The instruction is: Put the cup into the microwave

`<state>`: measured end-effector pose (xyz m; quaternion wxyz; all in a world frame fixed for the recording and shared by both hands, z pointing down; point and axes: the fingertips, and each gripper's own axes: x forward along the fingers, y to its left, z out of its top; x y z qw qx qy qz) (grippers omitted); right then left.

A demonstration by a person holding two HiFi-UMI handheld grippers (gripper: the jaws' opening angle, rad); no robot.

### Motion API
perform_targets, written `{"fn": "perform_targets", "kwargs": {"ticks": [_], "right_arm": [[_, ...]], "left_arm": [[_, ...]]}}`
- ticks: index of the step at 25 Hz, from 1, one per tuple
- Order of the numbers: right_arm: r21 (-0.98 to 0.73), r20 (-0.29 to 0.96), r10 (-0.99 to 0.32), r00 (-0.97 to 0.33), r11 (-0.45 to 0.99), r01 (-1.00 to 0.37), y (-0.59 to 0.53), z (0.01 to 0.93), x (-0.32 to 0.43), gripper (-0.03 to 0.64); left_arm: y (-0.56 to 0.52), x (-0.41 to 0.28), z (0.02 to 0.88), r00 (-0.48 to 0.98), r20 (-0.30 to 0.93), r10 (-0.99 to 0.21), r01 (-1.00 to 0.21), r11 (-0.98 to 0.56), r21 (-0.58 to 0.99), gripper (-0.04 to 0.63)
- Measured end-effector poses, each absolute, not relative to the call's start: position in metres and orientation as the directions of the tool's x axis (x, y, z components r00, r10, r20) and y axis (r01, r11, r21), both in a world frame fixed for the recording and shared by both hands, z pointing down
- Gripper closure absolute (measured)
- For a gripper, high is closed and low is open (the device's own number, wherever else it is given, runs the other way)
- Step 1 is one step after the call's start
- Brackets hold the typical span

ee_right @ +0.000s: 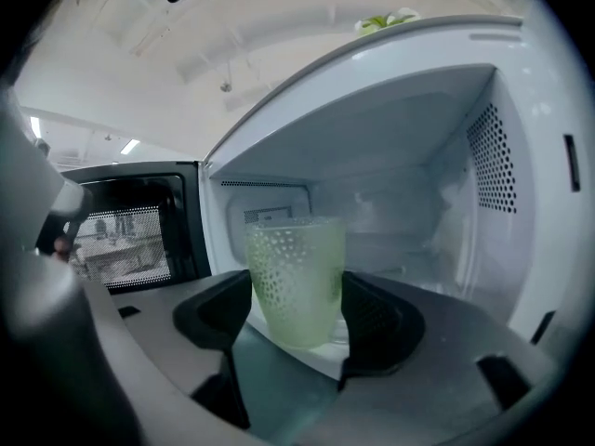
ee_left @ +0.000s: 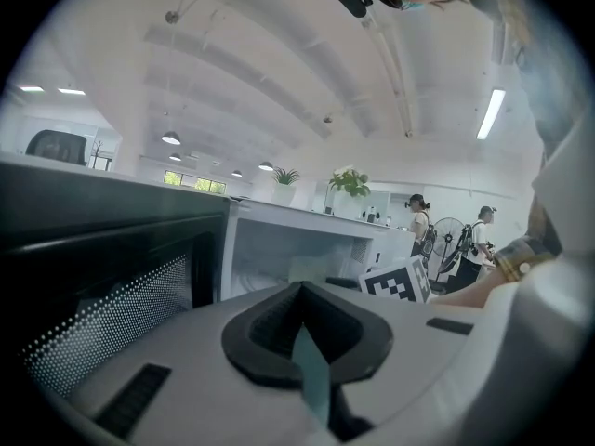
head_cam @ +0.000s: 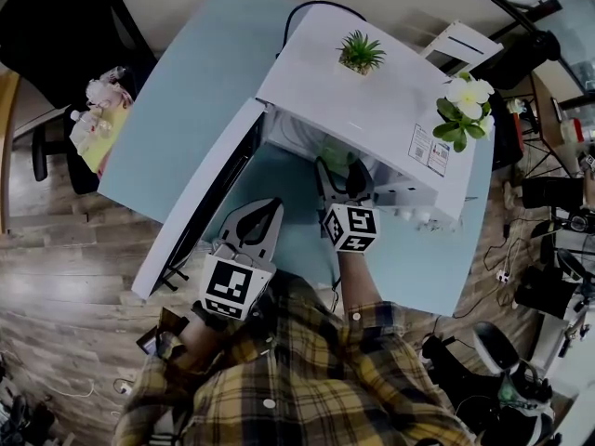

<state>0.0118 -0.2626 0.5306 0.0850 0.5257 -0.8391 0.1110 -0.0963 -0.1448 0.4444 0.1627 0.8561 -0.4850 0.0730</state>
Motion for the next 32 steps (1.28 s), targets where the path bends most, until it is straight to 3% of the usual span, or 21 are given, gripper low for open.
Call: {"fn": "perform_targets", "kwargs": {"ticks": [20, 22, 27, 32], "right_arm": [[-0.054, 0.355, -0.863, -0.359, 0.365, -0.93, -0.282, 0.549, 0.01, 0.352], [-0.057, 0.361, -0.865, -0.35, 0.354, -0.933, -0.282, 0.551, 0.012, 0.385], [-0.049, 0.362, -0.867, -0.343, 0.35, -0.936, -0.28, 0.552, 0.011, 0.541], [-0.051, 0.349, -0.868, -0.354, 0.359, -0.932, -0.277, 0.55, 0.011, 0.557]], "left_arm": [[-0.141, -0.104, 0.447, 0.507, 0.287, -0.813, -0.861, -0.464, 0.208, 0.604], [-0.141, -0.104, 0.447, 0.508, 0.287, -0.812, -0.861, -0.465, 0.207, 0.604], [-0.14, -0.104, 0.448, 0.508, 0.289, -0.812, -0.861, -0.465, 0.207, 0.604], [-0.14, -0.102, 0.448, 0.508, 0.288, -0.812, -0.861, -0.467, 0.203, 0.604]]}}
